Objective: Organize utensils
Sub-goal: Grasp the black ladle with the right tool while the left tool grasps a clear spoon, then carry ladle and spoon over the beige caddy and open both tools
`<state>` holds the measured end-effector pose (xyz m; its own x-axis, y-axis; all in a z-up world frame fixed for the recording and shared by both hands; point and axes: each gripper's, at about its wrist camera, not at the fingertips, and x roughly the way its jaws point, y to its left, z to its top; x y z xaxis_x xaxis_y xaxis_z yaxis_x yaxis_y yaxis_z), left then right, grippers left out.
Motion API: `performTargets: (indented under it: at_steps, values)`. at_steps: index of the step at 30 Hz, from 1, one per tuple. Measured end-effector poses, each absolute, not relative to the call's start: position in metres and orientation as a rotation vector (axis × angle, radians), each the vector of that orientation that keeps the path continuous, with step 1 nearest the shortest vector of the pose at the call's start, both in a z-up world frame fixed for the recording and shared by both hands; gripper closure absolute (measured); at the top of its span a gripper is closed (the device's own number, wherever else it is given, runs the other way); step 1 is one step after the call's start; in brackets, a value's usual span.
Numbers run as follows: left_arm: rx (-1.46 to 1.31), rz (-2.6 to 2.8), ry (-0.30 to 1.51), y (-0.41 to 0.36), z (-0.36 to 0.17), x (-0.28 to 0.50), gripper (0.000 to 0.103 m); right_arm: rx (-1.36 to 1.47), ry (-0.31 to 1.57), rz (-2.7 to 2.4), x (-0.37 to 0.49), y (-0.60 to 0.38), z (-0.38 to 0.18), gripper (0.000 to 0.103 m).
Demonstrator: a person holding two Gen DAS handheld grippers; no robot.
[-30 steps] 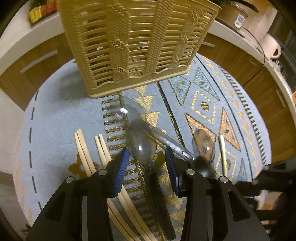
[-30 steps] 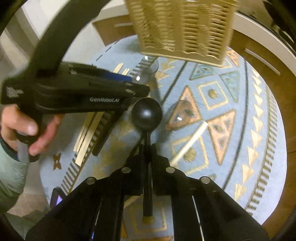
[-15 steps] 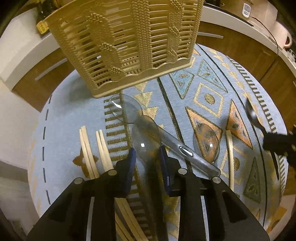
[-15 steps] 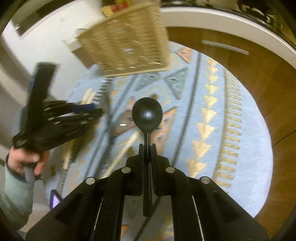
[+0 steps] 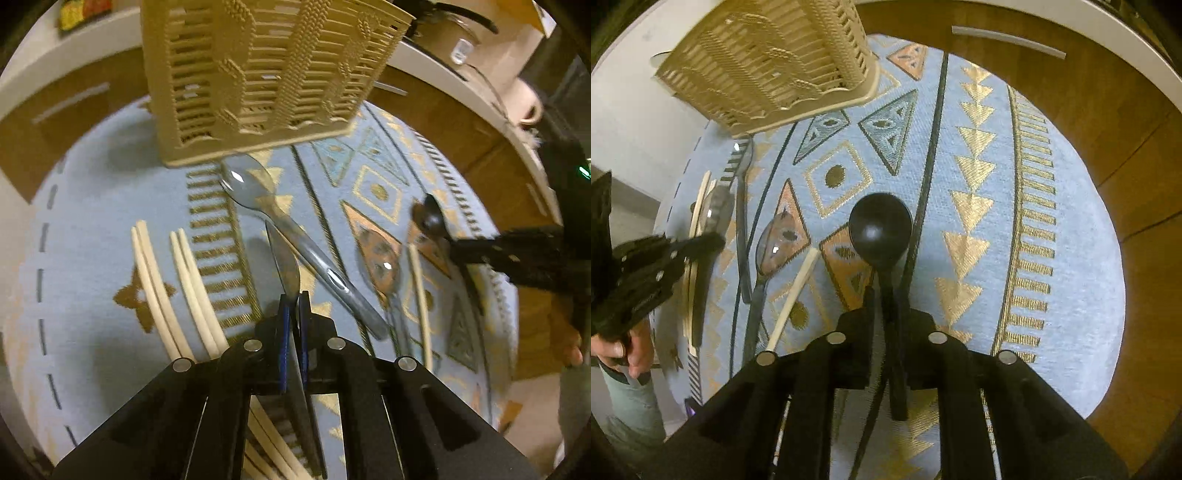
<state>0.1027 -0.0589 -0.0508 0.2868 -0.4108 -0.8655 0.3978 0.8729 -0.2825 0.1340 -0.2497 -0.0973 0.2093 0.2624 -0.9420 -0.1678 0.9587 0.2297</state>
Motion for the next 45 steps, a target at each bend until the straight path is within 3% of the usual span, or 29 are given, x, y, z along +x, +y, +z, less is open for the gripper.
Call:
performTargets:
  at_steps: [3, 5, 9, 11, 15, 16, 17, 20, 24, 37, 45]
  values:
    - [0.010, -0.533, 1.168, -0.048, -0.050, 0.109, 0.090, 0.054, 1.364, 0.291, 0.141, -0.241, -0.094, 0.069]
    - [0.044, -0.525, 1.164, -0.038, -0.044, 0.112, 0.070, 0.019, 1.382, 0.293, 0.145, -0.231, -0.093, 0.059]
    - [0.152, -0.529, 1.200, -0.045, -0.044, 0.114, 0.067, -0.129, 1.412, 0.257, 0.147, -0.211, -0.093, 0.059]
    - [0.230, -0.517, 1.209, -0.053, -0.045, 0.112, 0.067, -0.172, 1.425, 0.253, 0.147, -0.208, -0.093, 0.061]
    - [0.383, -0.471, 1.203, -0.071, -0.047, 0.107, 0.074, -0.199, 1.432, 0.248, 0.146, -0.209, -0.092, 0.087]
    - [0.391, -0.471, 1.208, -0.073, -0.047, 0.106, 0.081, -0.203, 1.434, 0.243, 0.144, -0.209, -0.091, 0.097]
    - [0.401, -0.465, 1.209, -0.075, -0.046, 0.104, 0.086, -0.200, 1.431, 0.247, 0.142, -0.210, -0.091, 0.098]
    - [0.420, -0.420, 1.176, -0.080, -0.045, 0.095, 0.094, -0.152, 1.411, 0.279, 0.133, -0.216, -0.087, 0.098]
    - [0.293, -0.446, 1.059, -0.067, -0.020, 0.078, 0.094, -0.085, 1.306, 0.328, 0.110, -0.229, -0.064, 0.098]
    - [-0.219, -0.465, 0.416, 0.010, 0.144, 0.096, 0.094, 0.053, 0.692, 0.344, 0.104, -0.231, 0.086, 0.098]
    - [-0.258, -0.410, 0.223, -0.026, 0.162, 0.141, 0.094, -0.027, 0.371, 0.258, 0.147, -0.203, 0.117, 0.098]
